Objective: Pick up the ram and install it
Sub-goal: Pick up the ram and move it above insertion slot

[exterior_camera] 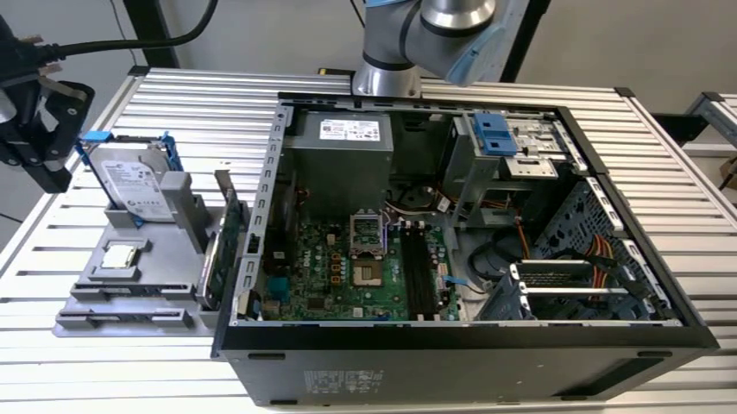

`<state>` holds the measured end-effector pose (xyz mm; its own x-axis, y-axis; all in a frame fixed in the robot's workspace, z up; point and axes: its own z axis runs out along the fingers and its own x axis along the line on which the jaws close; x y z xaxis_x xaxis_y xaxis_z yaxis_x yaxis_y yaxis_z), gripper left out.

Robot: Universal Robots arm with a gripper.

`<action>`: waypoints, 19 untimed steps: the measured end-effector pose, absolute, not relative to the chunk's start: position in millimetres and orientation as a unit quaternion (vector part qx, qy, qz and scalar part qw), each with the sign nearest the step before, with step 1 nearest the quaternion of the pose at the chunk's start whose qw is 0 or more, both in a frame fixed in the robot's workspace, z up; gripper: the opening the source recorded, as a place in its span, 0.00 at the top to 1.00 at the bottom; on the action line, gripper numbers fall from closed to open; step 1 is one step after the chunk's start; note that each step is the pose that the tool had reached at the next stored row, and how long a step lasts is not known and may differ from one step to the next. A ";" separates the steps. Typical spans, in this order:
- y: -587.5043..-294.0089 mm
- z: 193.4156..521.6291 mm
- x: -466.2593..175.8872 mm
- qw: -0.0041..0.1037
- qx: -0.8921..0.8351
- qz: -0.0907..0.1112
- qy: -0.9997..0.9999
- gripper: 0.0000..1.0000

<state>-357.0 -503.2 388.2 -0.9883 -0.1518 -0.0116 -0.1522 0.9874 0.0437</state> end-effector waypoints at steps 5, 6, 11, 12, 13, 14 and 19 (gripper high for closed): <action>-503.2 388.2 -357.0 0.004 -0.088 0.022 0.996 1.00; -503.2 388.2 -357.0 0.004 -0.090 0.022 0.996 1.00; -503.2 388.2 -356.9 0.004 -0.102 0.022 0.995 1.00; -503.2 388.2 -356.9 0.004 -0.104 0.022 0.994 1.00; -503.2 388.2 -357.0 0.003 -0.106 0.022 0.994 1.00; -503.2 388.2 -357.0 0.003 -0.108 0.022 0.994 1.00; -503.2 388.2 -357.0 0.003 -0.124 0.022 0.992 1.00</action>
